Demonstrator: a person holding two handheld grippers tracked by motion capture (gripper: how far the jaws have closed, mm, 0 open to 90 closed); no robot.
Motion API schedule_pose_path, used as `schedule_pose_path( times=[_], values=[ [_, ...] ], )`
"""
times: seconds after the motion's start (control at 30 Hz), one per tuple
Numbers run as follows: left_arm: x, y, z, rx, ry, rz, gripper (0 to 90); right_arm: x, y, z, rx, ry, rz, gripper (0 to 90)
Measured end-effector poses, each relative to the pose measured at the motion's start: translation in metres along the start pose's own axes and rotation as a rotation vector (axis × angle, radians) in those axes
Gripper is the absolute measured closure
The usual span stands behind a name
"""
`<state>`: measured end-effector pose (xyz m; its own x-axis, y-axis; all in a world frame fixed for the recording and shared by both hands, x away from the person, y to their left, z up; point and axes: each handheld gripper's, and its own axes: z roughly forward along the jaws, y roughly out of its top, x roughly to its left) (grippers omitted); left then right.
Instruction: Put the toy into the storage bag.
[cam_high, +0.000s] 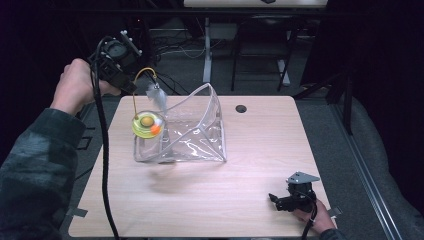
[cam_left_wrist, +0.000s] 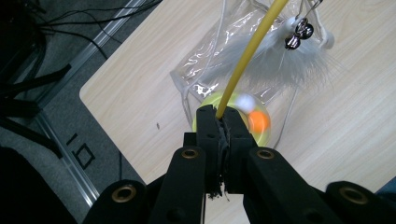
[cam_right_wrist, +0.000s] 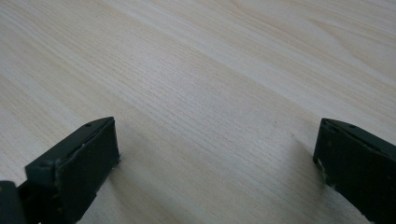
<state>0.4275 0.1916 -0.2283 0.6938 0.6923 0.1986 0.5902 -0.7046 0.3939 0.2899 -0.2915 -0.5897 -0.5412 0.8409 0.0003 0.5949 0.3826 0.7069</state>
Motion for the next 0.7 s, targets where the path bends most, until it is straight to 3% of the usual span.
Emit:
schedule_pose_path(
  times=[0.7],
  values=[
    [-0.004,0.018,0.03,0.005,-0.038,0.015,88.3,0.0,0.0,0.0,-0.002,-0.004,-0.003,0.0]
  ],
)
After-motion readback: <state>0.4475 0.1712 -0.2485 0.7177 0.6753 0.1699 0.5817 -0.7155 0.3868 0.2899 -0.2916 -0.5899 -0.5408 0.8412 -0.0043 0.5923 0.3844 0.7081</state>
